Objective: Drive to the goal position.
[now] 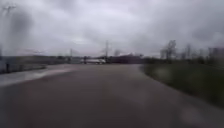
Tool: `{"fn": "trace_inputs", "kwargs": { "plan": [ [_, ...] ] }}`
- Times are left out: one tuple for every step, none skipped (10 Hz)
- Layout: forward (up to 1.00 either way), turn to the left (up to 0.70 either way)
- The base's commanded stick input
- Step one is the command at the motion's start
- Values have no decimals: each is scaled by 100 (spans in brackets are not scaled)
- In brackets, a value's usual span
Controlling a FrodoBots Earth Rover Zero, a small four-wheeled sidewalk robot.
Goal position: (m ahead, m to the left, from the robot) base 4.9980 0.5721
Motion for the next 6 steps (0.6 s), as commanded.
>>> {"fn": "trace_inputs", "kwargs": {
  "plan": [
    [100,-1],
    [100,-1],
    [100,-1],
    [100,-1],
    [100,-1],
    [100,-1]
  ]
}}
